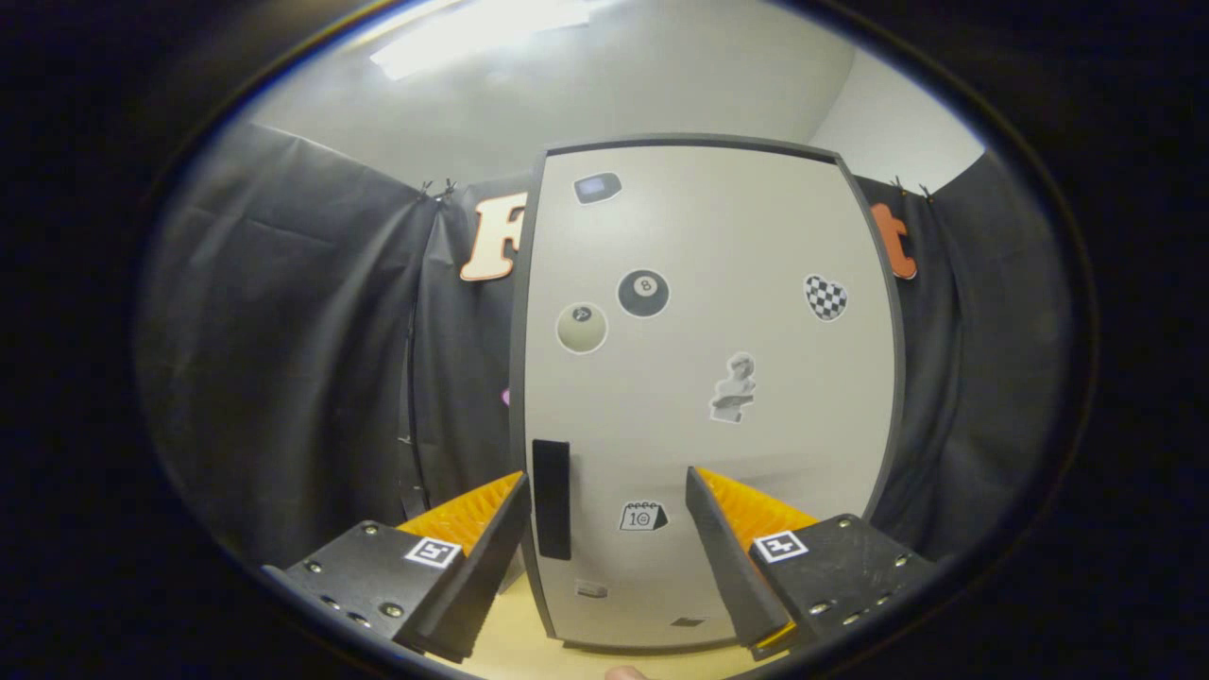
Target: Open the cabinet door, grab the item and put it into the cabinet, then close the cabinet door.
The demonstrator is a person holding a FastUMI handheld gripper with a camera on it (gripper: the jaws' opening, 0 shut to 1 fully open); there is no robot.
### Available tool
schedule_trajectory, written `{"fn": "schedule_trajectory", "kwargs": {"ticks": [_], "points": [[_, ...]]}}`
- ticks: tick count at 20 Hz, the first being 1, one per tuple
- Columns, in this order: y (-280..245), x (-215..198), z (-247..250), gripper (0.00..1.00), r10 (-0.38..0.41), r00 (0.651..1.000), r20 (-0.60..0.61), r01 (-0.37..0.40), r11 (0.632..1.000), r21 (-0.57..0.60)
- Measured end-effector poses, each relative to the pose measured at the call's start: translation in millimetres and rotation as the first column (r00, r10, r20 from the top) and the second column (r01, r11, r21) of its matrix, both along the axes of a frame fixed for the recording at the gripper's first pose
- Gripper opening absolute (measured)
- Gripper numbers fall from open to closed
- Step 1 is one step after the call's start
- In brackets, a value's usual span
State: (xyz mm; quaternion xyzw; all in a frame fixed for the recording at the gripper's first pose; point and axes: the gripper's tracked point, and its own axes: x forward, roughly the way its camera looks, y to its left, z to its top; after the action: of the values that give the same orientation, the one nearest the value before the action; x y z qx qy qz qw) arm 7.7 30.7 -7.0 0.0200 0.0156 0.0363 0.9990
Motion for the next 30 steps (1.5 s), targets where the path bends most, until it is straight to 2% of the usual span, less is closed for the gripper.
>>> {"fn": "schedule_trajectory", "kwargs": {"ticks": [13,28,30], "points": [[38,16,-30,0.97,0.052,0.996,-0.071,-0.055,0.998,-0.029],[52,71,-76,0.97,-0.046,0.989,-0.143,0.031,0.994,-0.105],[53,76,-75,0.86,-0.069,0.99,-0.124,0.054,0.991,-0.121]]}}
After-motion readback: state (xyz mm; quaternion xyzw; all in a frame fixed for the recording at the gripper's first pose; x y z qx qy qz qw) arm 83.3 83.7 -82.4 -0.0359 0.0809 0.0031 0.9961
